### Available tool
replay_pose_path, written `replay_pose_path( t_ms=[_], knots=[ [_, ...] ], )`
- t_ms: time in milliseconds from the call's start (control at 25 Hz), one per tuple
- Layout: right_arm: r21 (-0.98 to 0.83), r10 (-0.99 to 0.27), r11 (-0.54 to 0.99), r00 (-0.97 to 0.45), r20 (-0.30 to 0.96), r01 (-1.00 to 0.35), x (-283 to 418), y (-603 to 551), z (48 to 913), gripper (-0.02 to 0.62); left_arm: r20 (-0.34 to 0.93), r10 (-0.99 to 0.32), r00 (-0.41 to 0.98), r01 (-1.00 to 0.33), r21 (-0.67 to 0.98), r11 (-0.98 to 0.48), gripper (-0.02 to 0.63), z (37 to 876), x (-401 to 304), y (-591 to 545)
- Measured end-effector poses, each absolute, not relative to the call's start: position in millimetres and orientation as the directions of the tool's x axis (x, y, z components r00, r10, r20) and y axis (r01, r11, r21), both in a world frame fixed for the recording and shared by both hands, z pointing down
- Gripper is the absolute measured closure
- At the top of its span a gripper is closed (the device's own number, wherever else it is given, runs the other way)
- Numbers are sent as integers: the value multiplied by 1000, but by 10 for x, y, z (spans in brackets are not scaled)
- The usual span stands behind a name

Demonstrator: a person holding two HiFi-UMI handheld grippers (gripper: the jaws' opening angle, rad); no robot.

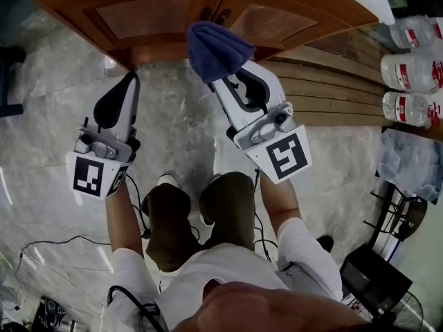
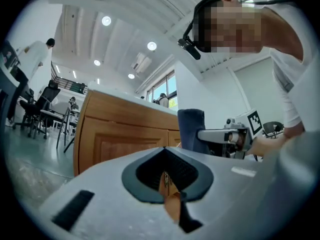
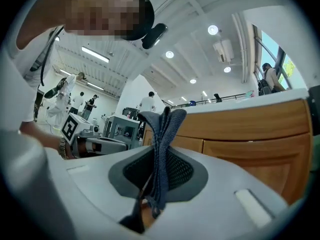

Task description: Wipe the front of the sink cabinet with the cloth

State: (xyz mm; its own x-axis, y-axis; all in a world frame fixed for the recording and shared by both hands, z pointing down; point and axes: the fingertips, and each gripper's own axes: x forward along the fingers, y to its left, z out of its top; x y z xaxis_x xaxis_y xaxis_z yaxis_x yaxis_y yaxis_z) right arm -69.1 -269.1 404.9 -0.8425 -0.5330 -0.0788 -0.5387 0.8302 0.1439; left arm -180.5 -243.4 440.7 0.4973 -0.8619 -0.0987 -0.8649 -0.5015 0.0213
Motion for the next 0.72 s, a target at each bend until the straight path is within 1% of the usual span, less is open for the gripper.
replay_pose_path(
  t_ms=[160, 360, 440, 560, 720],
  knots=[
    [184, -514, 832, -852, -101, -524, -645, -2767, 4473, 538, -146, -852, 502, -862, -7, -507, 606, 4848, -1666, -2543],
    [251, -439, 848, -884, -163, -468, -681, -2707, 4459, 537, -199, -838, 508, -861, -79, -502, 606, 4950, -1590, -2524],
    [265, -411, 853, -891, -193, -450, -693, -2684, 4406, 537, -197, -854, 482, -876, -76, -477, 606, 5006, -1572, -2520],
    [246, -373, 872, -900, -228, -424, -718, -2660, 4430, 537, -155, -863, 481, -876, -113, -468, 606, 5066, -1377, -2498],
    [231, -344, 889, -910, -230, -394, -868, -2633, 4442, 537, -159, -868, 470, -882, -130, -454, 606, 5025, -1314, -2389]
  ],
)
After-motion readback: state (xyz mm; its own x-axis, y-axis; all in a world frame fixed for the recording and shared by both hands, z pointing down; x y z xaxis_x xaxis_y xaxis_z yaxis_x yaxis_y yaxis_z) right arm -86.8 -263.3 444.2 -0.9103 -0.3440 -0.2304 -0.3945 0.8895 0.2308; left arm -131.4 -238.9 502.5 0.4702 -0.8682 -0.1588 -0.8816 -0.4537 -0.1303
